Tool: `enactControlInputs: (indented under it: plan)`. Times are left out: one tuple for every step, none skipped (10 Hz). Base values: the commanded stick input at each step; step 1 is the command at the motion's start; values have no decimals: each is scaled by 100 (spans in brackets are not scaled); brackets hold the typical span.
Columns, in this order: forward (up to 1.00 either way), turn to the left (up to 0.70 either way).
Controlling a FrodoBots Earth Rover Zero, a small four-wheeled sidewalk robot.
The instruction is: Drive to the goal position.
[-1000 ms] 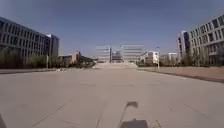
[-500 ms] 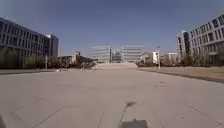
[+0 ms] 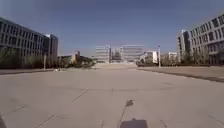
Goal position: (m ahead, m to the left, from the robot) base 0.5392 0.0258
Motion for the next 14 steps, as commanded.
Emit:
enactControlInputs:
  plan:
    - [70, 0]
    - [70, 0]
    - [70, 0]
    - [70, 0]
    - [70, 0]
    - [70, 0]
    - [70, 0]
    - [70, 0]
    - [70, 0]
    - [70, 0]
    - [70, 0]
    - [70, 0]
    - [70, 0]
    - [70, 0]
